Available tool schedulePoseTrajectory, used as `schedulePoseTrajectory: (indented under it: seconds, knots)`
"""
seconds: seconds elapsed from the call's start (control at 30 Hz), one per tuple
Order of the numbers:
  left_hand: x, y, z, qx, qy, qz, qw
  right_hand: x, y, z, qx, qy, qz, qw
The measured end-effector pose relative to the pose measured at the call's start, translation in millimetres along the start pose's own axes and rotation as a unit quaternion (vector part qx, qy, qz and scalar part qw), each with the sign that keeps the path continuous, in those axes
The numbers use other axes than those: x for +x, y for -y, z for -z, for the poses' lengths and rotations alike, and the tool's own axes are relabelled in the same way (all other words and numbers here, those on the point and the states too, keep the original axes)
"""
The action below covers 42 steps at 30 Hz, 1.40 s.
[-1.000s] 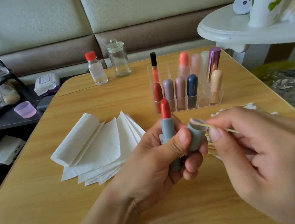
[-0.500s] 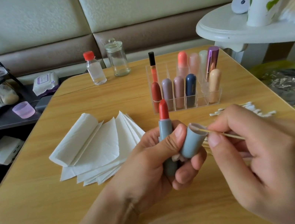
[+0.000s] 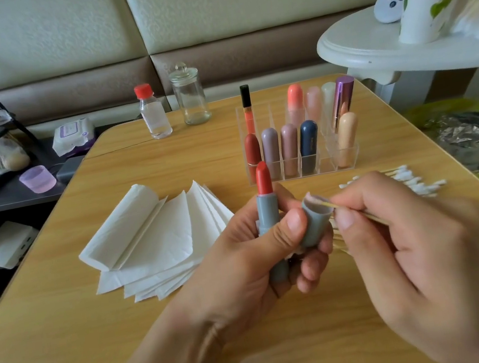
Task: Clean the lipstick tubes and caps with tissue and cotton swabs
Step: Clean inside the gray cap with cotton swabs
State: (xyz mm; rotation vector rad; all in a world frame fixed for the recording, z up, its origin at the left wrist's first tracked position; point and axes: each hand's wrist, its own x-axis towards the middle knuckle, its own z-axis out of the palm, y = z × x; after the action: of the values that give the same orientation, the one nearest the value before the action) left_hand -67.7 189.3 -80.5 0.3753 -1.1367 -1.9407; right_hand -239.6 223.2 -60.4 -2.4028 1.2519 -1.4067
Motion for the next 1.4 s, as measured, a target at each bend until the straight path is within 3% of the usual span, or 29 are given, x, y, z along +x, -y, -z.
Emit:
schedulePoseTrajectory:
  seconds: [0.13,0.37,0.8,1.03,1.4]
  knots:
    - [1,4,-3,-0.01,0.014,-0.012,1.0,2,-4,-2,0.015,0.023,-0.02,0.999]
    - [2,-2,-4,-0.04,-0.007,-0.023,0.999,2,-5,-1,-0.019,-0.112,0.012,0.993]
    - [1,-2,-7,-0.1,0.005,0.01,0.995,6,5,-5,0.03,-0.094,0.033,0.995]
    - [2,0,-8,-0.032,-0.019,-0.013,0.999,9,3,5,-0.056,-0.095,0.029,0.994]
    - [2,3,-6,-0.014,-0.032,-0.005,0.999,9,4,6,-0.055,-0.059,0.021,0.996]
